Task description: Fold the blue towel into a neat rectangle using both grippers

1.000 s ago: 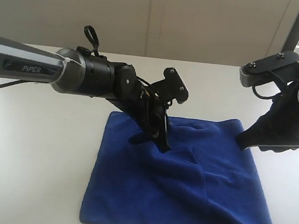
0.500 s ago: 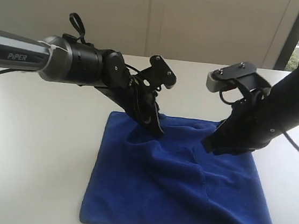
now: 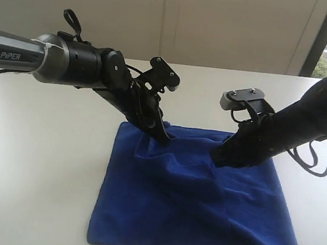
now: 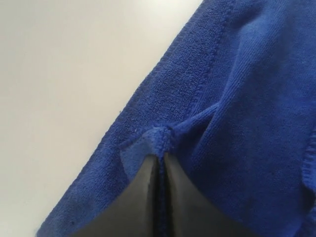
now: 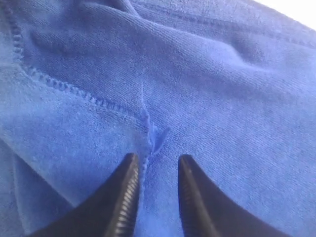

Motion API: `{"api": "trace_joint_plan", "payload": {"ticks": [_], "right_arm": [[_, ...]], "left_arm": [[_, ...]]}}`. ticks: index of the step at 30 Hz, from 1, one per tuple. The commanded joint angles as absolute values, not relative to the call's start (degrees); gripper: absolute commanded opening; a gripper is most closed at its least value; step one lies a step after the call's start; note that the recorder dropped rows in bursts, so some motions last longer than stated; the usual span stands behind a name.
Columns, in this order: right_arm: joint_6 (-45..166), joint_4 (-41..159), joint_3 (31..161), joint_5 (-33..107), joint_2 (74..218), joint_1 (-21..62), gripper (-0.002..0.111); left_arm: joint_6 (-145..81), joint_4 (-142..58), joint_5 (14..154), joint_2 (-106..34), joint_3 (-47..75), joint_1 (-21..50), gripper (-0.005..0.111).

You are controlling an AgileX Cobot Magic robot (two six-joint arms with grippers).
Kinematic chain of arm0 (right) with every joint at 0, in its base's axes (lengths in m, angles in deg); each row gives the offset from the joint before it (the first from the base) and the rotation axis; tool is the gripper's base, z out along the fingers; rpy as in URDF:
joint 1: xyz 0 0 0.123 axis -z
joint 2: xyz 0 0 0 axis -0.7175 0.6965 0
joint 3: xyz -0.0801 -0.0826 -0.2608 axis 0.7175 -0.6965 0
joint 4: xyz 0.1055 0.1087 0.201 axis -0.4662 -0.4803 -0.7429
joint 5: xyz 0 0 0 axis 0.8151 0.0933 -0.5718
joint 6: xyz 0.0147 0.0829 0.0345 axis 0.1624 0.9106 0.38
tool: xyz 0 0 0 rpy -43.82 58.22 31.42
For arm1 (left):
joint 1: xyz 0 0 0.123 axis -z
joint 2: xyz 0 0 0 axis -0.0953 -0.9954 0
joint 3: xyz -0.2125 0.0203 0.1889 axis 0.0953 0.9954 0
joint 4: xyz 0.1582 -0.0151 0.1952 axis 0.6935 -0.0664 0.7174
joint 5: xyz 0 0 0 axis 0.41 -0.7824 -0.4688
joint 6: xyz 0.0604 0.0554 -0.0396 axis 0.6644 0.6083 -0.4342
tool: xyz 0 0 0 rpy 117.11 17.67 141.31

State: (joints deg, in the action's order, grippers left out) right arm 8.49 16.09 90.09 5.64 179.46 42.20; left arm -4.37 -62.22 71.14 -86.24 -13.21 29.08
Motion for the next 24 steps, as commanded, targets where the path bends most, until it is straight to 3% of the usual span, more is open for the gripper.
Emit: {"api": "trace_joint_plan", "payload": {"ticks": [1,24], "right_arm": [[3.57,11.3,91.49,5.73,183.12,42.45,0.027],[-1.43,3.34,91.73,7.25,186.25,42.22,0.027]], "left_arm": [[-4.72,-62.8,70.41,-85.58,-13.44,28.8,0.009],[-4.47,-62.8,71.63,-85.58,-13.44,28.8,0.009]]}}
